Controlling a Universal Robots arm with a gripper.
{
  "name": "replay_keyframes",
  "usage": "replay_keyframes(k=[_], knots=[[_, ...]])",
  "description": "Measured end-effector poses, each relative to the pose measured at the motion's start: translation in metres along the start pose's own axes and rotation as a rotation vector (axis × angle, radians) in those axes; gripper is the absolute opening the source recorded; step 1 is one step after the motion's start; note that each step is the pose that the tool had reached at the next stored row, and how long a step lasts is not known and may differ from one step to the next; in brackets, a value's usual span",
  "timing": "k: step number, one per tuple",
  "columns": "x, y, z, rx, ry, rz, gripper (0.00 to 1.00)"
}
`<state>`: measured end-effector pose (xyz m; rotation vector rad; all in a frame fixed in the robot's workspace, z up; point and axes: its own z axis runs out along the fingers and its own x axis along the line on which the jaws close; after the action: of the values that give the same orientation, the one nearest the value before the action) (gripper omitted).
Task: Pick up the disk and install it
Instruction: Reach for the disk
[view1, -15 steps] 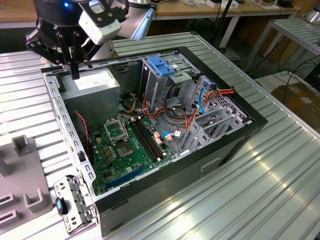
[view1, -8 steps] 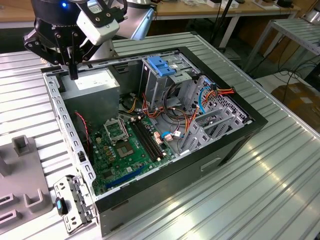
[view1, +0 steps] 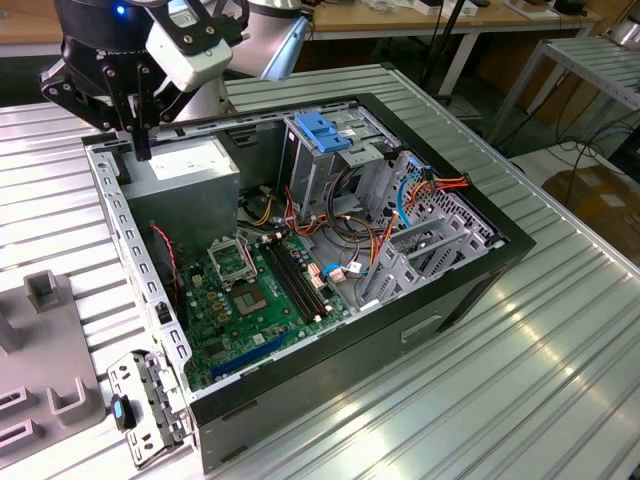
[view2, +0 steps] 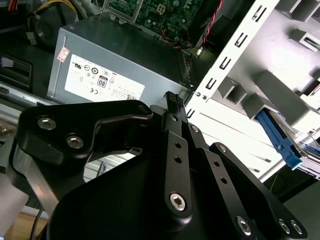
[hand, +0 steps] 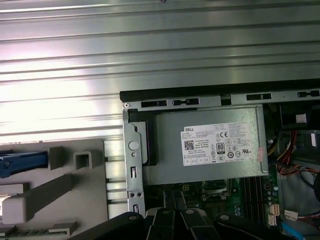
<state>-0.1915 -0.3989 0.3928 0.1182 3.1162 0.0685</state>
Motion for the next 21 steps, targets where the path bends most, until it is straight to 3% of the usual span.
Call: replay_keyframes(k=[21], knots=[[0.0106, -0.0008, 0.0, 0.0, 0.0024, 0.0, 0.1]])
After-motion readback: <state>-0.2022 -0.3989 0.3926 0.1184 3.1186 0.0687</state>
